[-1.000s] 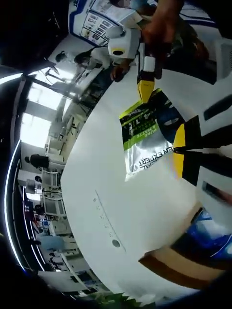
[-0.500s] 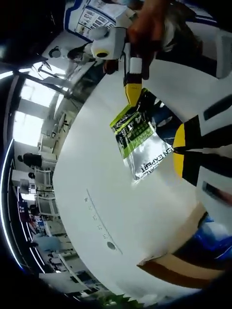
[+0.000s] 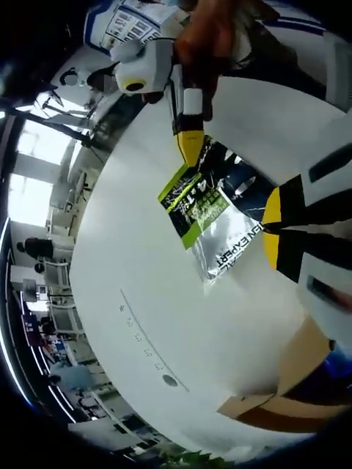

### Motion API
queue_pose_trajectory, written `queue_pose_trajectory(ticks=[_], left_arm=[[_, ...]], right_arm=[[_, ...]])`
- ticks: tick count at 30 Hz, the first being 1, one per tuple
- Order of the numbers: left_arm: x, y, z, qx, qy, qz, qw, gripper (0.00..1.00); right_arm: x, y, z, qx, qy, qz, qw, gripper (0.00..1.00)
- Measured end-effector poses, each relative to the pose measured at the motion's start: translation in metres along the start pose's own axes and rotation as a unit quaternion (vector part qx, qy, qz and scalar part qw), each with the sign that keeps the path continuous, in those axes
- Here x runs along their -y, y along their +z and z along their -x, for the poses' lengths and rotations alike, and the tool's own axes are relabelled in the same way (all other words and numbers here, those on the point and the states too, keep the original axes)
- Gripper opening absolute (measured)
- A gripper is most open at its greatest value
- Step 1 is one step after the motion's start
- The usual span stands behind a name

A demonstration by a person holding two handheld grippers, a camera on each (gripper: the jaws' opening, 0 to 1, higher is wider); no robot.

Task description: Operate the shoe box by opening the lid, removing the specified soft item, and placing it in the target area until the item is outside and the box remains undamaged.

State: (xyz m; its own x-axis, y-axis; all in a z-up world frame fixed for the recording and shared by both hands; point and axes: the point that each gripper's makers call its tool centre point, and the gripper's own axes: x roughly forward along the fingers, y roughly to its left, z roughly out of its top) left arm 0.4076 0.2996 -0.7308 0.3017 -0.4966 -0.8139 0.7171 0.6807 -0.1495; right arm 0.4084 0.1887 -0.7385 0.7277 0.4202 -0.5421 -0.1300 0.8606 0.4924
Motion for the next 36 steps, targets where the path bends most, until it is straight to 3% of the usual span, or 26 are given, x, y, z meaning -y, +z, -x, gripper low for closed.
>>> queue_pose_trajectory(ticks=[18, 36], left_arm=[[-0.003, -0.02, -0.022, -0.049, 0.012, 0.004, 0.9987, 0.0], [0.002, -0.039, -0.032, -0.099, 0.011, 0.001, 0.995, 0.02]], right_arm=[[0.012, -0.013, -0.02, -0.027, 0.001, 0.022, 0.9994, 0.0], [0.023, -0.025, -0.018, -0.036, -0.012, 0.037, 0.9986, 0.01]])
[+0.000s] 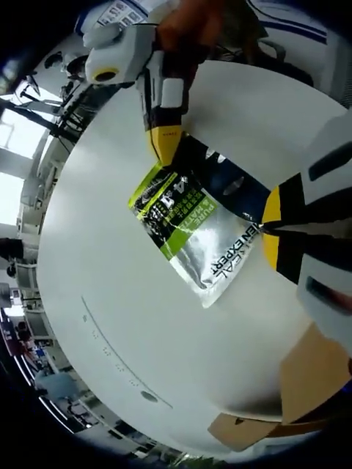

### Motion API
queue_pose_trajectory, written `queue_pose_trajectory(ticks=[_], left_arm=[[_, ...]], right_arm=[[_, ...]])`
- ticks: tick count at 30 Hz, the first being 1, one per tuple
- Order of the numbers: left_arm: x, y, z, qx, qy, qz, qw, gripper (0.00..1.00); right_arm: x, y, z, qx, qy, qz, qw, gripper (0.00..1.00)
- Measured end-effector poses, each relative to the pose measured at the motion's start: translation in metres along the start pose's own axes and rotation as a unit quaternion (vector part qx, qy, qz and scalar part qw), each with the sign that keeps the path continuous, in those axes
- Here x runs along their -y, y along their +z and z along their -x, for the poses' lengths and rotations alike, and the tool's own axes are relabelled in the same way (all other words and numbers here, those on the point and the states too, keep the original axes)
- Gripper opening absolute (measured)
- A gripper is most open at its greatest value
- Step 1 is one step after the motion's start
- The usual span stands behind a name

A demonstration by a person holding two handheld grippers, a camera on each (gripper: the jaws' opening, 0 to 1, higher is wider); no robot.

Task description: Operate the shoe box by opening the lid, removing the specified soft item, and placing it in the target area until the item is outside and the box remains undamaged.

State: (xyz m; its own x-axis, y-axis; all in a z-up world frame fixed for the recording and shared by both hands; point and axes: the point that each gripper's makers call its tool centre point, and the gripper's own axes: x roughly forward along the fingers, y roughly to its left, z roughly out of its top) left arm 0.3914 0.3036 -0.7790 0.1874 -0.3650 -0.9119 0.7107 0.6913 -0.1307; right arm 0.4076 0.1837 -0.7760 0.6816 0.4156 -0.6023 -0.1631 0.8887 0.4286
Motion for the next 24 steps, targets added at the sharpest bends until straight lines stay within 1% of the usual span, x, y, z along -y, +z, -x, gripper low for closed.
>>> queue_pose_trajectory(ticks=[6, 9, 13, 19, 22, 24], left_arm=[[0.002, -0.004, 0.001, -0.006, -0.001, -0.002, 1.0, 0.04], [0.003, -0.006, 0.002, -0.01, 0.001, -0.006, 0.9999, 0.05], [-0.001, -0.007, 0.008, -0.009, 0.008, -0.003, 0.9999, 0.08], [-0.006, -0.002, 0.021, 0.012, 0.014, 0.009, 0.9998, 0.12], [-0.008, 0.002, 0.029, 0.029, 0.013, 0.018, 0.9993, 0.14], [-0.008, 0.003, 0.033, 0.035, 0.011, 0.019, 0.9991, 0.14]], right_arm=[[0.002, -0.002, 0.003, -0.002, -0.008, 0.005, 1.0, 0.02], [0.005, 0.001, 0.007, 0.005, -0.016, 0.004, 0.9999, 0.03], [0.006, 0.003, 0.012, 0.004, -0.022, 0.009, 0.9997, 0.08], [0.008, 0.008, 0.023, 0.002, -0.032, 0.021, 0.9993, 0.11], [0.007, 0.012, 0.029, 0.002, -0.037, 0.025, 0.999, 0.12], [0.005, 0.015, 0.033, 0.005, -0.039, 0.029, 0.9988, 0.12]])
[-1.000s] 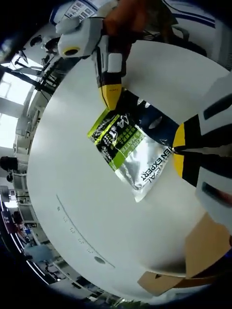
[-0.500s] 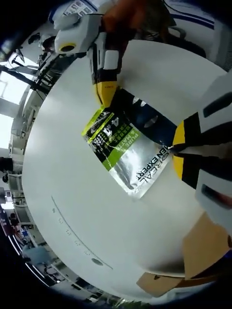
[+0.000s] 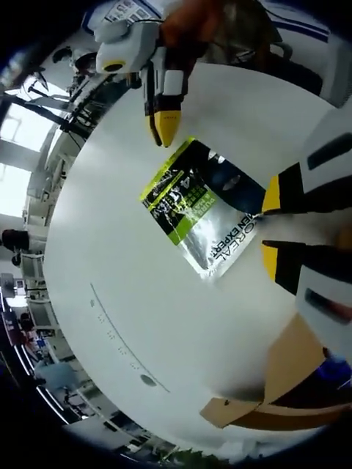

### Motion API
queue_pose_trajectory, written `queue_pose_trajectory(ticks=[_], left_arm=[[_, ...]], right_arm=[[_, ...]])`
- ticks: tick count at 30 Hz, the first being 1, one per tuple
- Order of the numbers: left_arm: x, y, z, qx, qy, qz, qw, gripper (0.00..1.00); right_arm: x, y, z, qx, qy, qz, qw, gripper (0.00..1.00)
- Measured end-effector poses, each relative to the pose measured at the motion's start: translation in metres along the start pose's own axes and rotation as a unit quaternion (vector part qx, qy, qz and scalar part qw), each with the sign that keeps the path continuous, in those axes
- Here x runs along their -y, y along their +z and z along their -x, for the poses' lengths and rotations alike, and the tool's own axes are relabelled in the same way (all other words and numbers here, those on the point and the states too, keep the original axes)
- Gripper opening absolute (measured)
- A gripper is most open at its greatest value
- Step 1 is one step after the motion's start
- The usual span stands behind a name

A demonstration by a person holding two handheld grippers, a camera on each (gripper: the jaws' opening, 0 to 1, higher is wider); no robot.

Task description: Operate the shoe box by opening the lid, removing the specified soft item, and placing it in the target area until the item is outside and the box remains undamaged.

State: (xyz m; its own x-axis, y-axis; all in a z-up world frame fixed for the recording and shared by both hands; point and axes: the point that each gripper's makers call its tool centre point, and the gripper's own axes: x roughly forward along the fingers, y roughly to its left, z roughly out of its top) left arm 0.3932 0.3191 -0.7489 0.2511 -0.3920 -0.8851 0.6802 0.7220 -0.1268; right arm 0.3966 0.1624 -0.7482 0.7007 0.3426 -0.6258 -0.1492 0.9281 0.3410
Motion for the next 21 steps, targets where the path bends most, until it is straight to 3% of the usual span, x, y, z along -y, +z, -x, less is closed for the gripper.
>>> queue_pose_trajectory(ticks=[9, 12, 14, 21], left_arm=[[-0.001, 0.006, 0.024, 0.036, -0.007, 0.02, 0.9991, 0.14], [-0.002, 0.01, 0.037, 0.058, -0.009, 0.027, 0.9979, 0.14], [0.0, 0.017, 0.046, 0.09, -0.023, 0.036, 0.995, 0.15], [-0.013, 0.011, 0.083, 0.132, -0.018, 0.044, 0.9901, 0.16]], right_arm=[[-0.01, 0.013, 0.018, 0.008, -0.008, 0.01, 0.9999, 0.13], [-0.017, 0.018, 0.024, 0.012, -0.008, 0.018, 0.9997, 0.13], [-0.025, 0.022, 0.029, 0.016, -0.006, 0.024, 0.9996, 0.13], [-0.054, 0.033, 0.037, 0.03, 0.003, 0.03, 0.9991, 0.14]])
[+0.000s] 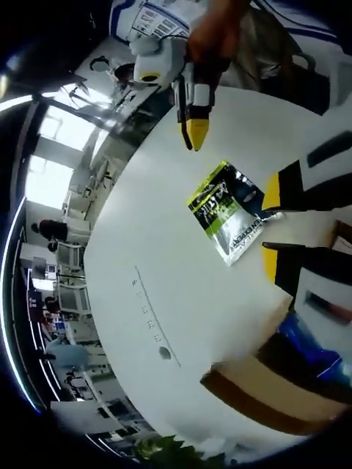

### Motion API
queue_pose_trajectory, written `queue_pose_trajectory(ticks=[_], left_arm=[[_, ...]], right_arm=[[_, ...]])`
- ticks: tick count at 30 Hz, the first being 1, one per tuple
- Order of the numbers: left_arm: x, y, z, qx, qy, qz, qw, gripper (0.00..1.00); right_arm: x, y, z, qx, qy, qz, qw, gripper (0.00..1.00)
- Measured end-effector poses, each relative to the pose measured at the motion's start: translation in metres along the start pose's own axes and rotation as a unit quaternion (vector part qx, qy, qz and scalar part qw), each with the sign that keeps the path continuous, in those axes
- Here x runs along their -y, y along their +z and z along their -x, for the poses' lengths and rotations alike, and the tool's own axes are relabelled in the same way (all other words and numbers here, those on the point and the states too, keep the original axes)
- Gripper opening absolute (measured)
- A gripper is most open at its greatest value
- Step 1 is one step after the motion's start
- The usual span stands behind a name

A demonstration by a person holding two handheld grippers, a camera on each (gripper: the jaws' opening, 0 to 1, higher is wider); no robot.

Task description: Operate the shoe box by opening the lid, removing the specified soft item, and placing it in the target area until the item is outside and the box remains undamaged.

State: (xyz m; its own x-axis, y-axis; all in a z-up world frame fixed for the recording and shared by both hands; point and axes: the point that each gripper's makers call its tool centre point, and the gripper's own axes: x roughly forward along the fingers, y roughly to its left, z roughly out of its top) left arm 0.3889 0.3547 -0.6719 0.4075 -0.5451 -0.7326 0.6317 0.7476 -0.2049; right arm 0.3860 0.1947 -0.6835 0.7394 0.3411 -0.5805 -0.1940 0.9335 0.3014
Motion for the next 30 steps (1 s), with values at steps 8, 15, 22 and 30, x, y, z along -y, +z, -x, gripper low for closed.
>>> queue_pose_trajectory(ticks=[8, 15, 22, 30], left_arm=[[-0.027, -0.009, 0.048, 0.051, 0.016, 0.035, 0.9979, 0.17], [-0.057, -0.031, 0.089, 0.087, 0.04, 0.076, 0.9925, 0.19], [-0.09, -0.058, 0.125, 0.108, 0.073, 0.109, 0.9855, 0.2], [-0.124, -0.094, 0.158, 0.116, 0.106, 0.147, 0.9764, 0.21]], right_arm=[[-0.046, 0.015, -0.002, 0.01, 0.03, 0.02, 0.9993, 0.14], [-0.092, 0.02, -0.013, 0.007, 0.067, 0.044, 0.9968, 0.15], [-0.14, 0.019, -0.03, -0.001, 0.111, 0.068, 0.9915, 0.15], [-0.183, 0.01, -0.051, -0.022, 0.147, 0.092, 0.9846, 0.15]])
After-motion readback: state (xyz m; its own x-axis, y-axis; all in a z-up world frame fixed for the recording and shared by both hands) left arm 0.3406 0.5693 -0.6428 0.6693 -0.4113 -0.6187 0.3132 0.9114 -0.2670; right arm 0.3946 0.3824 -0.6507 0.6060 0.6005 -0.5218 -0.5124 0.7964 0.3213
